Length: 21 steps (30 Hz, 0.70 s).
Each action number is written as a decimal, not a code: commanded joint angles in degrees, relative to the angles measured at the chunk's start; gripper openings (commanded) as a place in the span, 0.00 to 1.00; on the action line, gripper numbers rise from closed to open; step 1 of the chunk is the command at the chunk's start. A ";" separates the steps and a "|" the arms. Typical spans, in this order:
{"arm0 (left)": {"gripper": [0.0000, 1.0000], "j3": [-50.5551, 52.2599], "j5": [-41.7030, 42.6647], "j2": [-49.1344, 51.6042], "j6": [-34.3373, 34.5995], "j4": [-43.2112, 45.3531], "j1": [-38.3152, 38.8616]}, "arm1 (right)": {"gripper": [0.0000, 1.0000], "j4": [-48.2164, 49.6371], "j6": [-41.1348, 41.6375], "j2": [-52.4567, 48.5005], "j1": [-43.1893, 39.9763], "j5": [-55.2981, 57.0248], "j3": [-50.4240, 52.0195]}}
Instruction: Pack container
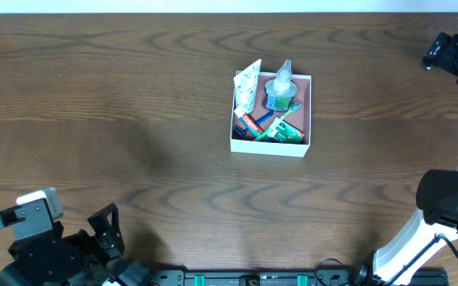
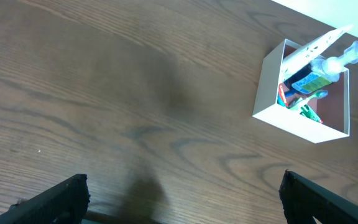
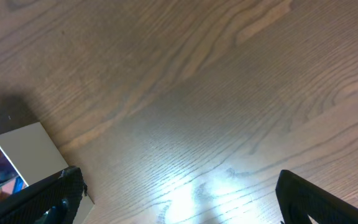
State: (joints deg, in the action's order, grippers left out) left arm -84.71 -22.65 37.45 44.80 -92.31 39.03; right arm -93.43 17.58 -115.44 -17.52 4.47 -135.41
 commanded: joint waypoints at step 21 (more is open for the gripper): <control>0.98 14.34 18.29 -20.28 -26.69 18.97 -23.85 | 0.99 -0.04 0.81 1.31 -0.11 0.00 -0.55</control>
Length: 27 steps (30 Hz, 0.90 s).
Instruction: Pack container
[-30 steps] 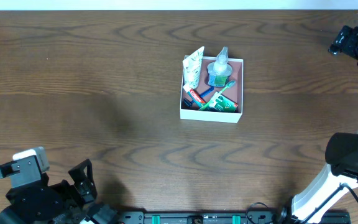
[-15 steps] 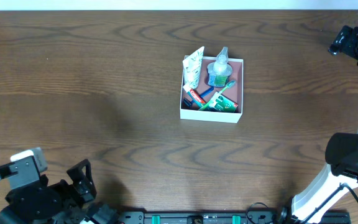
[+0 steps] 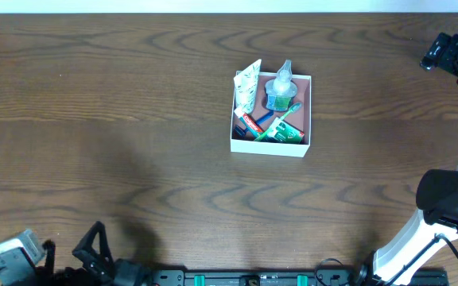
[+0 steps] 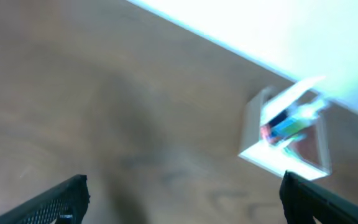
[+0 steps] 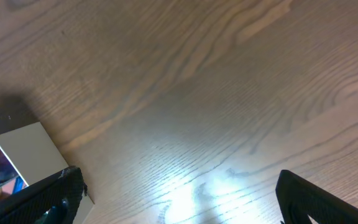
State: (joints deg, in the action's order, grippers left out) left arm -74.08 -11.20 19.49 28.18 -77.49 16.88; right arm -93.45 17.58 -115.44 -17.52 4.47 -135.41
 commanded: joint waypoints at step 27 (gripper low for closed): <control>0.97 60.46 12.37 -19.39 -17.99 62.71 -11.69 | 0.99 -0.02 0.81 1.31 -0.11 0.00 -0.55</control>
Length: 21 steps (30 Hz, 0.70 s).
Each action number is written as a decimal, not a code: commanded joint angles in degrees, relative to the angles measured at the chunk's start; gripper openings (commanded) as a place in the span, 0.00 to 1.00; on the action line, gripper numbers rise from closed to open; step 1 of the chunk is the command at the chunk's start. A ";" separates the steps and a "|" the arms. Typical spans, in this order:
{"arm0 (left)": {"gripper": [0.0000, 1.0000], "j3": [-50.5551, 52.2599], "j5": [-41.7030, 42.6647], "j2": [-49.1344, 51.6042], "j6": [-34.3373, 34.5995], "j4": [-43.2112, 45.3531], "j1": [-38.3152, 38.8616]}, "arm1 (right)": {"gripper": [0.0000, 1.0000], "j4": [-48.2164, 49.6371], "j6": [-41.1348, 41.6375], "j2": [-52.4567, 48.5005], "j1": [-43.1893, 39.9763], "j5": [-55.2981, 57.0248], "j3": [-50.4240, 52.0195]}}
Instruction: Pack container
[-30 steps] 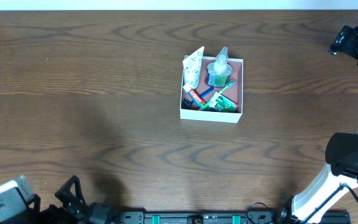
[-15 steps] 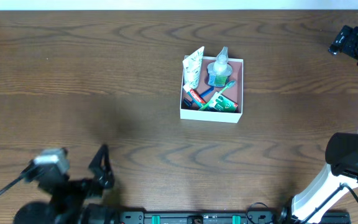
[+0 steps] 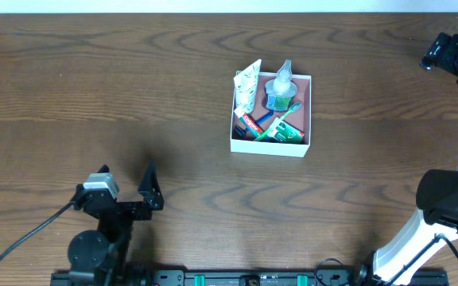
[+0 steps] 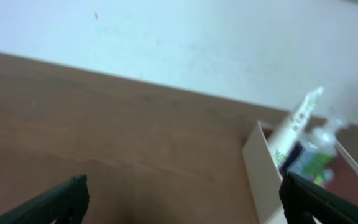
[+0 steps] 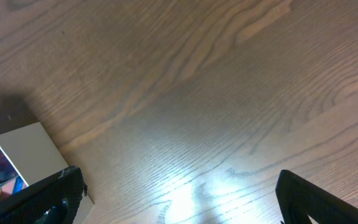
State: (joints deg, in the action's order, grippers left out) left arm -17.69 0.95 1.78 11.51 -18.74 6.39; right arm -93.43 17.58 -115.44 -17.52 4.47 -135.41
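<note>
The white box (image 3: 269, 148) stands mid-table, holding a white tube (image 3: 247, 83), a clear bottle (image 3: 281, 87), a red toothpaste tube (image 3: 250, 123) and a green toothbrush pack (image 3: 286, 132). My left gripper (image 3: 127, 181) is near the front left, open and empty, well short of the box. Its camera looks level across the table at the box (image 4: 269, 171), the white tube (image 4: 298, 121) and the bottle (image 4: 317, 155). My right gripper (image 3: 436, 52) hangs at the far right corner, open and empty, with a corner of the box (image 5: 23, 149) at the left edge of its view.
Bare dark wood table (image 3: 133, 87) surrounds the box on all sides. A pale wall (image 4: 166, 43) rises behind the table's far edge. The right arm's base (image 3: 444, 206) stands at the right front edge.
My left gripper has moved from the front left corner up and to the right, and its camera now looks level toward the box and wall. The right arm has not moved.
My left gripper was open at the front left, looking down on the table and box. Then it sat lower at the frame's corner, its view blurred. Now it stands farther right, facing the box. The box, its contents and the right arm stayed put.
</note>
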 commanded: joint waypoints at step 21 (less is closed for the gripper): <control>0.98 17.42 0.81 -1.68 -0.09 14.78 -7.93 | 0.99 -0.04 0.81 1.31 -0.11 0.00 -0.55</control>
